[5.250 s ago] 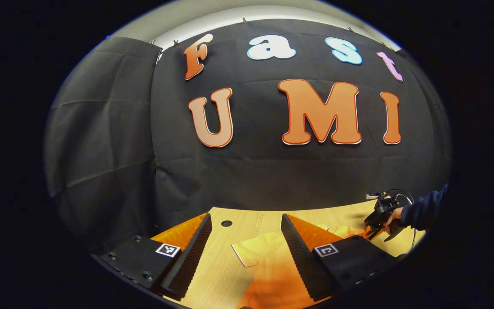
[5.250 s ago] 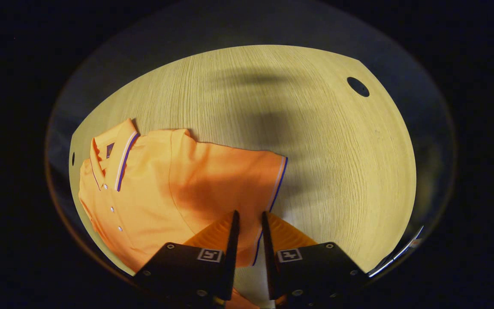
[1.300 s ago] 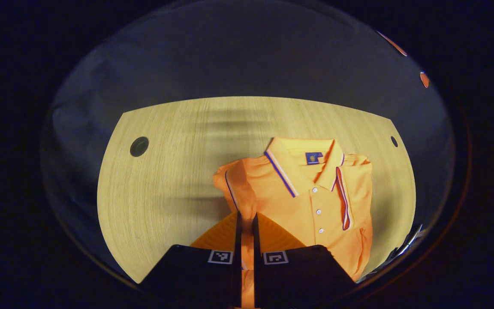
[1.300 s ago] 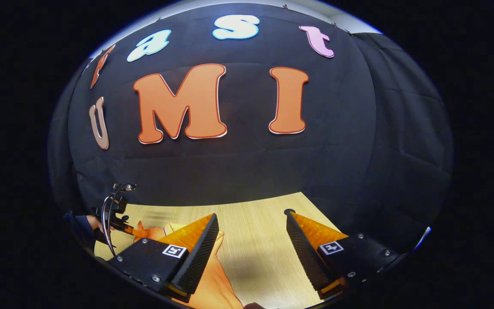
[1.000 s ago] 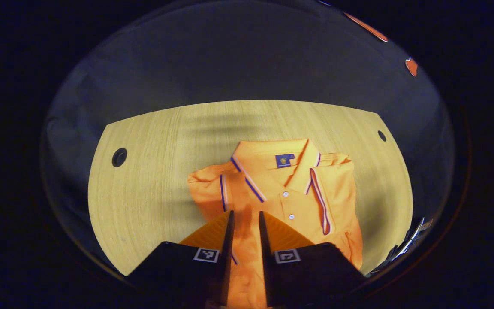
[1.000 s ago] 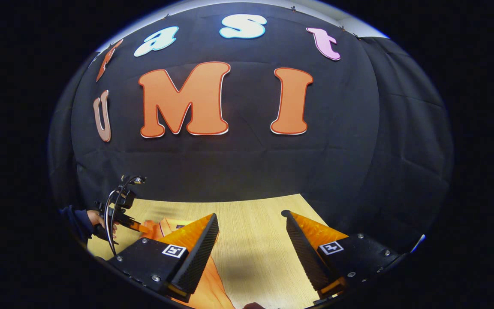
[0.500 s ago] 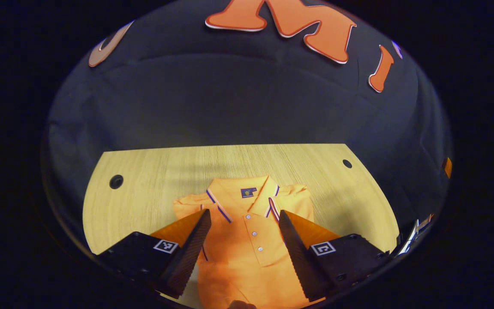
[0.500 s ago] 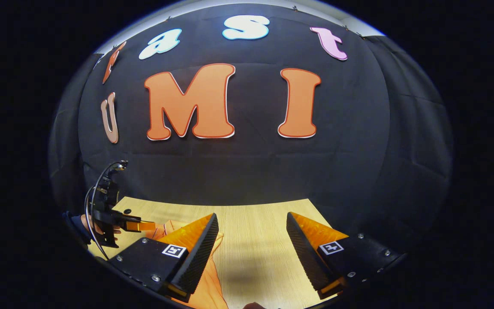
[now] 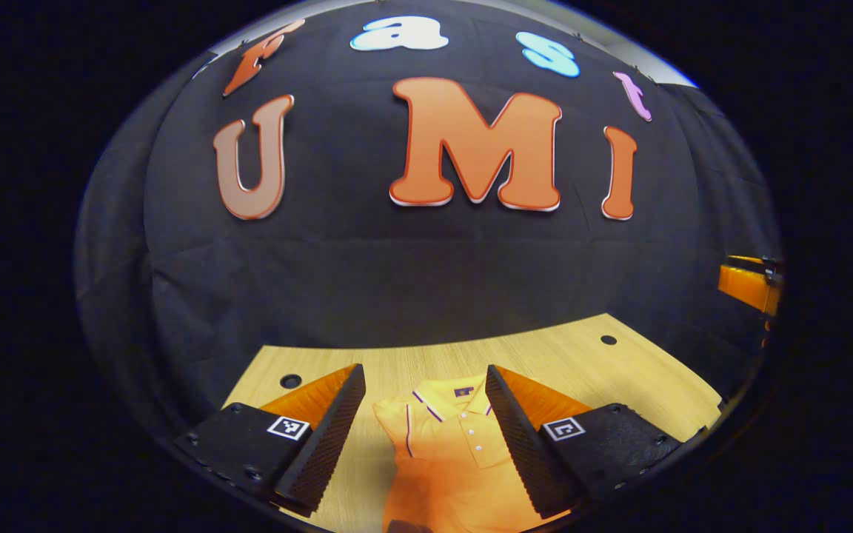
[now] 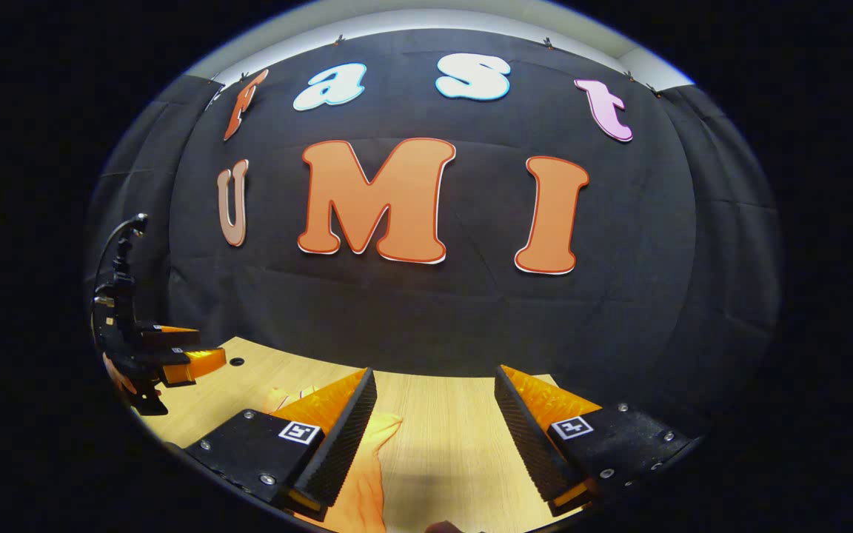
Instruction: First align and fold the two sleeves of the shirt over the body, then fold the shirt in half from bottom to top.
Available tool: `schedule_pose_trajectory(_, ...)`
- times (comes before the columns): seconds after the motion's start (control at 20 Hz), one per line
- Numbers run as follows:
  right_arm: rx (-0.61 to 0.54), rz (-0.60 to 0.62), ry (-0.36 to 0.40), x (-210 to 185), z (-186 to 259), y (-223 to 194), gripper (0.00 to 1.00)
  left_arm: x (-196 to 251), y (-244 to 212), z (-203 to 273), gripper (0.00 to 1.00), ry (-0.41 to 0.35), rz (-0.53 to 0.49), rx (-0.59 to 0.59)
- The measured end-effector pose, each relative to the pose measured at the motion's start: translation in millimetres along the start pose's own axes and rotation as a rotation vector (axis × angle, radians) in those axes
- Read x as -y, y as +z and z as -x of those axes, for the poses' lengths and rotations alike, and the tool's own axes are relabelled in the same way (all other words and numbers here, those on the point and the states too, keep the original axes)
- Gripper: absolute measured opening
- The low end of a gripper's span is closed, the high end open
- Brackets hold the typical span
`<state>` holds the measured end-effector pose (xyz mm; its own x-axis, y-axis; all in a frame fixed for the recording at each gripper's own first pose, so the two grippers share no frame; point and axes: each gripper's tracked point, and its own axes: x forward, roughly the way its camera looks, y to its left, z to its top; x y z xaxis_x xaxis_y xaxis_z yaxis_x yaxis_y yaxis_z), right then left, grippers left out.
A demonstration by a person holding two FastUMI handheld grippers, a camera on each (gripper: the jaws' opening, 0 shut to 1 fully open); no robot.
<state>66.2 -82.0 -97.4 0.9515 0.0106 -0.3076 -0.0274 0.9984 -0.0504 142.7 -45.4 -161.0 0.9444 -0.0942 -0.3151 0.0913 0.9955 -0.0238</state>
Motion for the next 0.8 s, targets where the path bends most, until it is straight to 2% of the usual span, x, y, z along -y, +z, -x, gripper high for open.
schedule_pose_trajectory(0.15,0.059,-0.003,-0.017,-15.0,21.6,7.5,0.98,-15.5,32.6,52.0,0.98,0.037,-0.008,0.093)
schedule_pose_trajectory(0.3,0.094,-0.004,-0.001,-36.6,46.3,3.0,0.97,-33.4,50.0,109.4,0.98,0.056,0.014,0.179)
schedule_pose_trajectory(0.6,0.044,0.021,0.014,-63.6,95.8,-28.3,0.98,-59.6,40.2,198.4,0.97,0.087,0.006,0.269)
schedule_pose_trajectory(0.8,-0.032,0.015,-0.005,-65.2,129.3,-66.0,0.99,-47.7,9.8,229.6,0.98,0.061,-0.017,0.244)
